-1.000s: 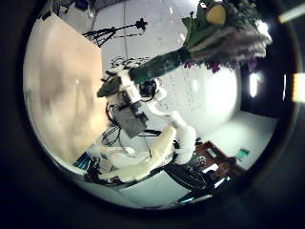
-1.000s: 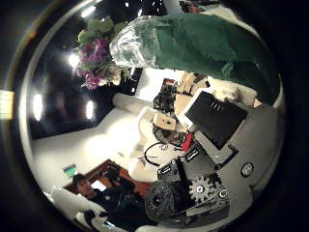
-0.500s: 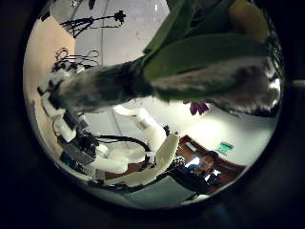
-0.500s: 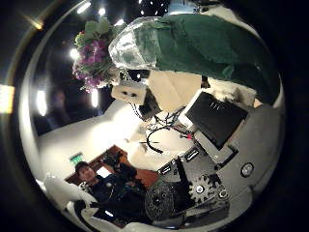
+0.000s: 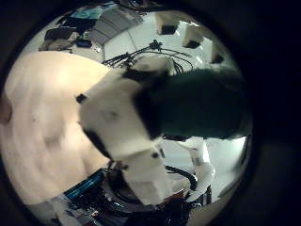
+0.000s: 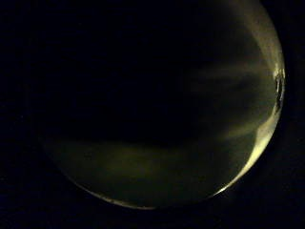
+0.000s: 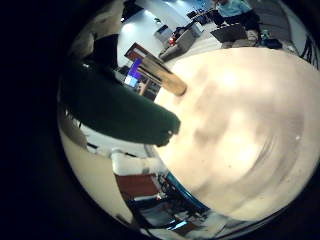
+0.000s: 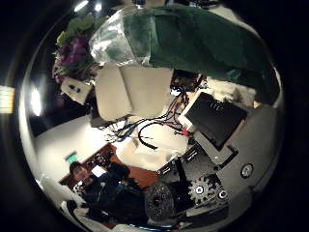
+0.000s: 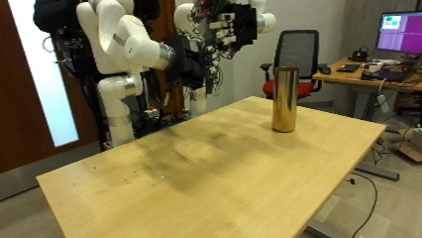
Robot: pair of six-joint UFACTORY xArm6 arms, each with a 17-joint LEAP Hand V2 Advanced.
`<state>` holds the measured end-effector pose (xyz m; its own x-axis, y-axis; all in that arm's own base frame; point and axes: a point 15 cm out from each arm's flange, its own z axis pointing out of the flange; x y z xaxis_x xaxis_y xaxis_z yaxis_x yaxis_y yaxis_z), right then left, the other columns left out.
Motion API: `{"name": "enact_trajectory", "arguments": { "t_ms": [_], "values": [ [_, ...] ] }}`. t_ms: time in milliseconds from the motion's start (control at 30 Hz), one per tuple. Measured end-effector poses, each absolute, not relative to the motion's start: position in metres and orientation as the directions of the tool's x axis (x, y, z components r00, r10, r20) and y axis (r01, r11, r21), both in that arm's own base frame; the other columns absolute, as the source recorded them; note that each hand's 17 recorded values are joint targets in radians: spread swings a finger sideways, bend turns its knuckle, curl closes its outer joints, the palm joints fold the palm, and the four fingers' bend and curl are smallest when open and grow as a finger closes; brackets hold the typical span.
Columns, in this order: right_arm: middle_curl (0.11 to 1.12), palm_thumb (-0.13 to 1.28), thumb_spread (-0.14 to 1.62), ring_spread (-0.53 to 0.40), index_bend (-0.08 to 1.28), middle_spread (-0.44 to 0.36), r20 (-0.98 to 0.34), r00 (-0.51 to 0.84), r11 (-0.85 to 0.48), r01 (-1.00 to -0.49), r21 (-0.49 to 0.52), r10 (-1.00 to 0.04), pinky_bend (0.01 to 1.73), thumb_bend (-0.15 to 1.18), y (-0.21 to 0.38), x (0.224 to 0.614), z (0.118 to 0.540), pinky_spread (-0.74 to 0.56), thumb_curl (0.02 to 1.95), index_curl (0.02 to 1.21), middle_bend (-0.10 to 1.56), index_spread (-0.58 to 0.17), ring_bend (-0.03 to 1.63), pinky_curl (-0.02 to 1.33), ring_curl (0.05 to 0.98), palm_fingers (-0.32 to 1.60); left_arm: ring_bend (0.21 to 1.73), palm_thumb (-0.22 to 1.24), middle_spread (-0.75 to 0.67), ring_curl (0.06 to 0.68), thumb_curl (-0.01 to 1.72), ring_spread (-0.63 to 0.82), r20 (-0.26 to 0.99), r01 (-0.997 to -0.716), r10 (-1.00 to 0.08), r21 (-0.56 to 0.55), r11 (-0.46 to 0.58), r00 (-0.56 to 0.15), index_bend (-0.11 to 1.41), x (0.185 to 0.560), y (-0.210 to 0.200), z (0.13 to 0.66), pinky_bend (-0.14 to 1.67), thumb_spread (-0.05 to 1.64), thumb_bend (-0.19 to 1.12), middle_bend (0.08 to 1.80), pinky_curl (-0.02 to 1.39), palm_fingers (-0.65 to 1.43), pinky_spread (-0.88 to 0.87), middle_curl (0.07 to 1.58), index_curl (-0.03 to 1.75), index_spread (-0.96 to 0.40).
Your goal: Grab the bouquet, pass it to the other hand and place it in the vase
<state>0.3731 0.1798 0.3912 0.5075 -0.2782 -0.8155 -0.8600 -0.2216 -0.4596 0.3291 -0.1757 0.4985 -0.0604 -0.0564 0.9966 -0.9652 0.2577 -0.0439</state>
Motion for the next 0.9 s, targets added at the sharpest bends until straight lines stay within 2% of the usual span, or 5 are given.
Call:
{"name": "enact_trajectory", "arguments": {
  "t_ms": [167, 400, 567, 633, 900],
  "values": [
    [0.71, 1.19, 0.20, -0.174, 1.04, -0.106, -0.822, 0.496, -0.219, -0.867, -0.448, -0.280, 1.11, -0.02, 0.180, 0.376, 0.386, -0.24, 0.95, 0.98, 1.36, -0.257, 1.45, 0.99, 0.620, 1.14, 0.99, 0.60, -0.30, 0.291, 0.36, -0.33, 0.997, -0.966, -0.063, -0.015, 0.260, -0.032, 0.15, 0.332, -0.178, 0.493, 0.68, 0.86, -0.01, 0.84, 0.37, 0.74, -0.33, 0.69, 0.29, 0.04],
    [0.71, 1.06, 0.45, -0.179, 1.02, -0.111, -0.821, 0.480, -0.173, -0.877, -0.448, -0.310, 1.14, -0.04, 0.171, 0.388, 0.380, -0.26, 0.92, 0.98, 1.35, -0.261, 1.43, 0.99, 0.616, 1.14, 1.33, 0.91, -0.48, 0.472, 0.42, -0.45, 0.999, -0.984, -0.018, -0.048, 0.174, -0.052, 0.30, 0.348, -0.177, 0.497, 1.19, 0.85, 0.01, 0.80, 0.56, 1.12, -0.62, 0.91, 0.37, -0.24],
    [0.64, 0.88, 0.69, -0.220, 0.72, -0.171, -0.866, 0.389, -0.125, -0.921, -0.368, -0.316, 1.13, -0.05, 0.159, 0.378, 0.348, -0.37, 0.77, 0.91, 1.13, -0.290, 1.32, 0.86, 0.570, 0.97, 1.37, 1.09, -0.54, 0.518, 0.58, -0.43, 0.995, -0.989, -0.018, -0.097, 0.113, -0.100, 0.58, 0.357, -0.172, 0.502, 1.16, 0.53, -0.01, 0.94, 0.58, 1.10, -0.59, 1.02, 0.58, -0.46],
    [0.56, 0.88, 0.84, -0.245, 0.37, -0.173, -0.868, 0.381, -0.119, -0.925, -0.362, -0.319, 1.07, -0.02, 0.156, 0.377, 0.347, -0.48, 0.69, 0.79, 0.88, -0.299, 1.22, 0.77, 0.526, 0.43, 1.40, 1.12, -0.55, 0.538, 0.64, -0.43, 0.993, -0.988, -0.023, -0.114, 0.100, -0.117, 0.62, 0.360, -0.170, 0.504, 1.16, 0.41, -0.01, 0.98, 0.59, 1.07, -0.58, 1.04, 0.67, -0.53],
    [0.35, 0.77, 0.92, 0.116, 0.15, 0.034, -0.894, 0.364, -0.164, -0.930, -0.330, -0.260, 0.67, -0.04, 0.160, 0.370, 0.346, 0.20, 0.56, 0.50, 0.40, -0.326, 0.72, 0.56, 0.301, -0.11, 1.44, 1.15, -0.55, 0.571, 0.77, -0.42, 0.986, -0.984, -0.038, -0.157, 0.080, -0.160, 0.59, 0.365, -0.166, 0.510, 1.18, 0.20, -0.02, 1.07, 0.63, 1.03, -0.57, 1.07, 0.99, -0.69]
  ]
}}
